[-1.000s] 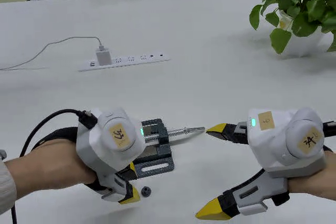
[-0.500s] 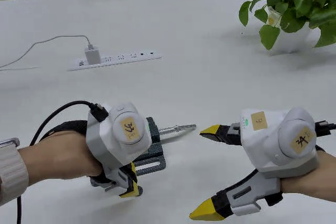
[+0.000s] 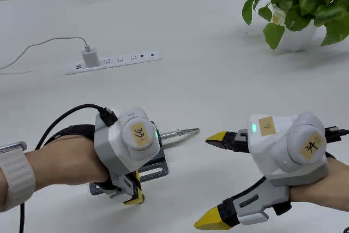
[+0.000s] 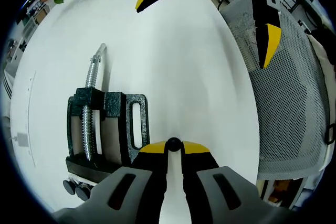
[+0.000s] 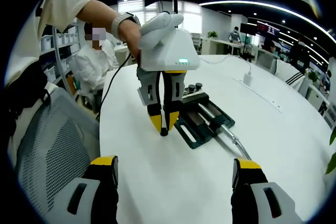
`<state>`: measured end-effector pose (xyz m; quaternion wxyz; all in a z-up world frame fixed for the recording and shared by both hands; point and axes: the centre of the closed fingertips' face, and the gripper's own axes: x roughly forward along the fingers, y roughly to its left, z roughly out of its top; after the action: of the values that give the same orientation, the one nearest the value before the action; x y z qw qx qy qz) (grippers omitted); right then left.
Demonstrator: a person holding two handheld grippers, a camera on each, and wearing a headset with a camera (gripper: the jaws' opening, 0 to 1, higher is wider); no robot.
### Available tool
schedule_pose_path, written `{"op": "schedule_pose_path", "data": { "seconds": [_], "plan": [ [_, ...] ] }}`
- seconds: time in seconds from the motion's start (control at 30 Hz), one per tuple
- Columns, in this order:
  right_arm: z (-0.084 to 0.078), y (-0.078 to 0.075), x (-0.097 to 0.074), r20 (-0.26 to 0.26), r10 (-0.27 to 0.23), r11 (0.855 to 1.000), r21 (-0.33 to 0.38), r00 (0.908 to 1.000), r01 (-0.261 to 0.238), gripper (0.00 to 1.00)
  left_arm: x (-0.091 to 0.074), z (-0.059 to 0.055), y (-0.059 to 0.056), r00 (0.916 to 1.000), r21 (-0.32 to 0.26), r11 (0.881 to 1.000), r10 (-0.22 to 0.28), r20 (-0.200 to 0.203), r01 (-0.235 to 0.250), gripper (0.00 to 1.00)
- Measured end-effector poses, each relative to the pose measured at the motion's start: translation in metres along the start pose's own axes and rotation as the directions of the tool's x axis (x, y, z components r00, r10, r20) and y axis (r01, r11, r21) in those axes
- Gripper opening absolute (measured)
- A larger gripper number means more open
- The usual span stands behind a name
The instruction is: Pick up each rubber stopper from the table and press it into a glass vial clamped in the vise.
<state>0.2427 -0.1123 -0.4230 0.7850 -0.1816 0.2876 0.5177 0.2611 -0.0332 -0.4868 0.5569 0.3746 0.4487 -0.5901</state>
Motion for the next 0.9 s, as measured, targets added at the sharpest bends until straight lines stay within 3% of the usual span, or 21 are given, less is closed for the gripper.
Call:
{"op": "schedule_pose_path", "data": {
  "seconds": [0.33, 0.53, 0.67, 0.77, 0.83, 0.9],
  "plan": [
    [0.000, 0.005, 0.005, 0.003, 0.019, 1.000, 0.002, 0.9998, -0.019, 0.88, 0.001, -0.003, -0.001, 0.9997, -0.011, 1.000, 0.012, -0.019, -0.012, 0.06],
    [0.005, 0.006, 0.010, 0.006, 0.034, 0.999, -0.007, 0.9994, -0.033, 0.87, 0.000, -0.003, 0.001, 0.9997, -0.061, 0.998, 0.021, -0.014, -0.022, 0.06],
    [0.006, 0.007, 0.010, 0.010, 0.033, 0.999, -0.008, 0.9994, -0.033, 0.87, -0.002, -0.002, 0.003, 0.9994, -0.124, 0.992, 0.026, 0.021, -0.023, 0.05],
    [0.007, 0.006, 0.011, 0.014, 0.029, 1.000, -0.003, 0.9995, -0.029, 0.86, -0.006, 0.002, 0.003, 0.9945, -0.225, 0.974, 0.020, 0.103, 0.004, 0.05],
    [0.008, 0.006, 0.011, 0.020, 0.028, 1.000, 0.004, 0.9994, -0.028, 0.86, -0.011, 0.007, 0.006, 0.9810, -0.333, 0.942, 0.031, 0.192, 0.035, 0.05],
    [0.011, 0.006, 0.012, 0.040, 0.029, 0.999, 0.034, 0.9988, -0.031, 0.86, -0.016, 0.012, 0.007, 0.9573, -0.433, 0.896, 0.036, 0.287, 0.095, 0.05]
  ]
}}
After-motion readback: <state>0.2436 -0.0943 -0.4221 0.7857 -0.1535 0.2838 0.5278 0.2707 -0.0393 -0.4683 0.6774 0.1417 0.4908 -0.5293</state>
